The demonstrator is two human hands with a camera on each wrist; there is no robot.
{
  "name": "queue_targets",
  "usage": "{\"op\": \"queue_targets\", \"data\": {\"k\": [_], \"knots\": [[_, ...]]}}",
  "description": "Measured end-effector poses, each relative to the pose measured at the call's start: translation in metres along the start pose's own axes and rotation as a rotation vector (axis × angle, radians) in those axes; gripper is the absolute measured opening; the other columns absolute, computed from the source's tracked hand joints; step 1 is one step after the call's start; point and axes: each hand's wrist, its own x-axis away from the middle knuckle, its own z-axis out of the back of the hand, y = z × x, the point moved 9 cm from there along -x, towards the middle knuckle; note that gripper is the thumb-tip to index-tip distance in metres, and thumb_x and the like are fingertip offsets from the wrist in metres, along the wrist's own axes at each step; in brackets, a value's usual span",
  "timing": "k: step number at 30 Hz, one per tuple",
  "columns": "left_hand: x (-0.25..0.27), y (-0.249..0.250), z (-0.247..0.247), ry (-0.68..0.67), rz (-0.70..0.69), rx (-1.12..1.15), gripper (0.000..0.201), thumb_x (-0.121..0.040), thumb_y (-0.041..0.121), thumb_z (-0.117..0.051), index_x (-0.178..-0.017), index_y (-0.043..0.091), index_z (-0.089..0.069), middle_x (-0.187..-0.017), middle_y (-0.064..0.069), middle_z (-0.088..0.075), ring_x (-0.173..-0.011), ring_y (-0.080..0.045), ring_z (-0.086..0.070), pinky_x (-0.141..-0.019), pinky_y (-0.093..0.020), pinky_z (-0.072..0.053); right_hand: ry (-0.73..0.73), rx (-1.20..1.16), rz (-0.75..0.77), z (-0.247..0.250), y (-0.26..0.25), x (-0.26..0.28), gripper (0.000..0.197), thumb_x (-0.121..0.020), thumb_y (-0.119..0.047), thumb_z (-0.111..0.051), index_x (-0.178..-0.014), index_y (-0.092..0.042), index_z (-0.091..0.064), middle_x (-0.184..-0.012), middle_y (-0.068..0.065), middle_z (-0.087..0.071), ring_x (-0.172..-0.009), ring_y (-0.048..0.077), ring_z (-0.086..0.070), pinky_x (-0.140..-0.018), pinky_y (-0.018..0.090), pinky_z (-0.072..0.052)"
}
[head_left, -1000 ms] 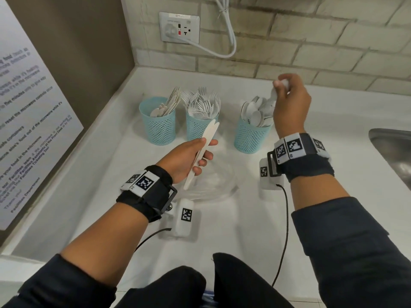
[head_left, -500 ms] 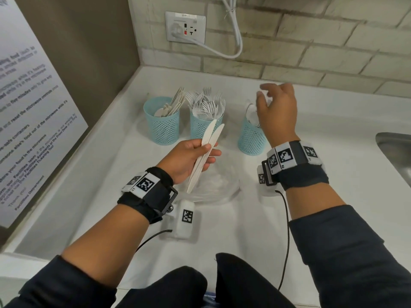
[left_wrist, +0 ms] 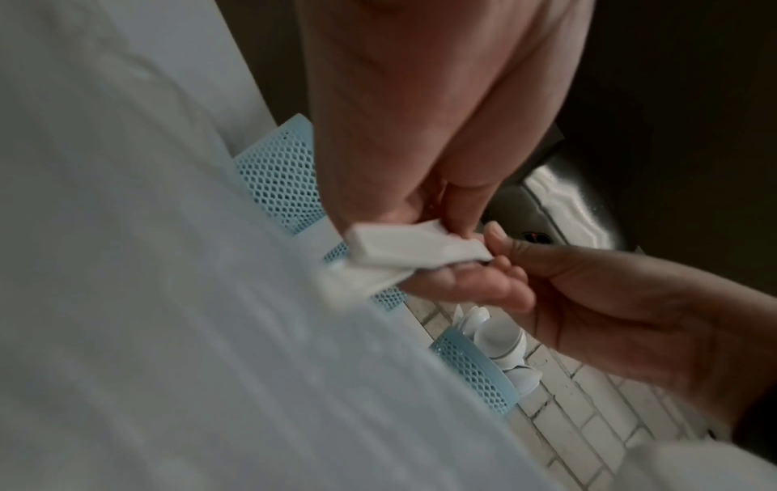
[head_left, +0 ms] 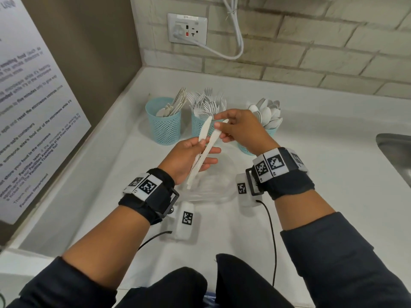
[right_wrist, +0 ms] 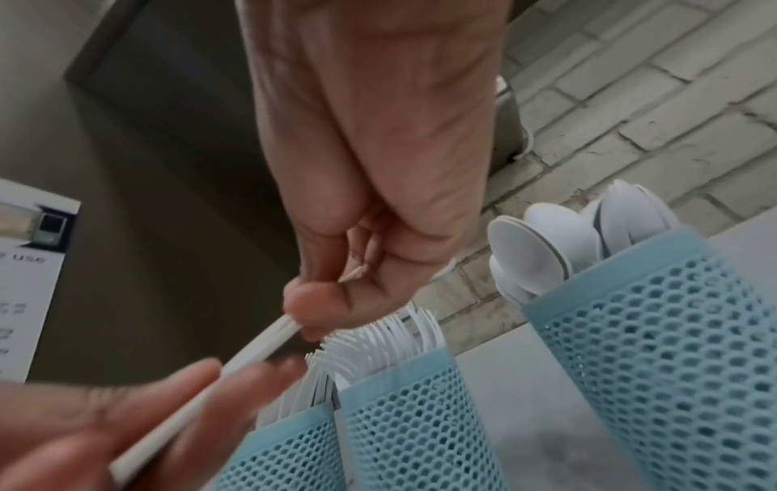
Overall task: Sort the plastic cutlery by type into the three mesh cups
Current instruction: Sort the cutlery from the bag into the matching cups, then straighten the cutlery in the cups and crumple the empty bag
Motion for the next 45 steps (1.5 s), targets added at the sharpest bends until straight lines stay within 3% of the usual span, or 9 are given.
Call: {"op": "queue_targets", "data": {"k": [7, 12, 18, 23, 26, 31, 40, 42, 45], "knots": [[0.002, 0.008, 0.006, 0.051, -0.050, -0.113, 0.028, -0.101, 0.028, -0.036, -0.108, 0.016, -0.061, -0.073, 0.005, -0.065, -0.053, -0.003, -0.057, -0.052, -0.014, -0.045, -0.064, 0.017, 0.029, -0.022, -0.017, -0.006, 0.021, -0.087, -0.002, -0.061, -0.106, -0.008, -0.056, -0.070, 0.007, -0.060, -0.043, 0.001, -0.055, -0.044, 0.014, -0.045], [0.007, 0.011, 0.030, 0.115, -0.069, -0.127, 0.027, -0.100, 0.026, -0.038, -0.107, 0.016, -0.062, -0.066, 0.006, -0.046, -0.051, -0.003, -0.041, -0.051, -0.014, -0.036, 0.255, 0.001, 0.090, 0.020, -0.050, -0.027, 0.015, -0.088, -0.006, -0.057, -0.084, -0.019, -0.051, -0.073, -0.001, -0.056, -0.054, 0.007, -0.052, -0.046, 0.018, -0.043], [0.014, 0.018, 0.060, 0.306, -0.094, -0.320, 0.030, -0.100, 0.032, -0.037, -0.113, 0.014, -0.057, -0.077, 0.004, -0.054, -0.068, -0.007, -0.048, -0.062, -0.018, -0.038, 0.480, -0.015, 0.312, 0.036, -0.106, -0.046, 0.023, -0.087, -0.012, -0.057, -0.077, -0.029, -0.046, -0.082, 0.001, -0.059, -0.074, 0.018, -0.059, -0.071, 0.037, -0.052], [0.012, 0.006, 0.069, 0.310, -0.069, -0.723, 0.016, -0.094, 0.023, -0.051, -0.104, 0.014, -0.061, -0.105, 0.000, -0.059, -0.103, -0.015, -0.054, -0.090, -0.026, -0.041, 0.568, 0.051, 0.504, 0.003, -0.125, -0.045, 0.008, -0.091, -0.007, -0.052, -0.098, -0.005, -0.055, -0.068, -0.011, -0.047, -0.056, 0.001, -0.043, -0.053, 0.012, -0.035], [0.011, -0.007, 0.073, 0.246, 0.002, -0.889, 0.012, -0.091, 0.018, -0.054, -0.095, 0.025, -0.062, -0.115, -0.001, -0.055, -0.114, -0.017, -0.049, -0.100, -0.030, -0.037, 0.483, 0.215, 0.515, -0.032, -0.118, -0.055, 0.016, -0.093, -0.008, -0.048, -0.105, 0.000, -0.057, -0.072, 0.002, -0.056, -0.060, 0.012, -0.048, -0.056, 0.023, -0.033], [0.013, -0.020, 0.073, 0.133, 0.070, -0.880, 0.018, -0.089, 0.008, -0.054, -0.094, 0.023, -0.064, -0.126, -0.002, -0.055, -0.117, -0.016, -0.049, -0.090, -0.019, -0.034, 0.265, 0.603, 0.484, -0.085, -0.096, -0.074, 0.023, -0.090, 0.000, -0.041, -0.099, -0.004, -0.062, -0.084, 0.020, -0.063, -0.082, 0.033, -0.055, -0.064, 0.033, -0.039], [0.014, -0.032, 0.073, 0.069, 0.144, -0.982, 0.027, -0.086, 0.005, -0.056, -0.107, 0.019, -0.067, -0.131, 0.000, -0.053, -0.119, -0.016, -0.050, -0.098, -0.019, -0.035, -0.003, 0.988, 0.396, -0.111, -0.079, -0.077, 0.034, -0.099, -0.021, -0.035, -0.121, -0.014, -0.060, -0.114, 0.013, -0.062, -0.116, 0.032, -0.043, -0.089, 0.038, -0.041], [0.013, -0.035, 0.075, 0.069, 0.165, -1.034, 0.035, -0.085, 0.005, -0.060, -0.117, 0.018, -0.062, -0.134, -0.001, -0.050, -0.122, -0.017, -0.048, -0.099, -0.020, -0.035, 0.085, 0.817, 0.407, -0.093, -0.095, -0.070, 0.031, -0.094, -0.013, -0.041, -0.115, -0.013, -0.063, -0.108, 0.009, -0.063, -0.110, 0.025, -0.050, -0.088, 0.034, -0.044], [0.015, -0.033, 0.073, 0.062, 0.115, -1.086, 0.050, -0.082, 0.004, -0.063, -0.129, 0.017, -0.051, -0.136, -0.001, -0.045, -0.125, -0.016, -0.045, -0.100, -0.019, -0.033, -0.009, 0.421, 0.310, -0.070, -0.102, -0.051, 0.028, -0.082, 0.002, -0.046, -0.085, -0.009, -0.071, -0.072, -0.008, -0.063, -0.064, -0.006, -0.057, -0.062, 0.012, -0.046]]}}
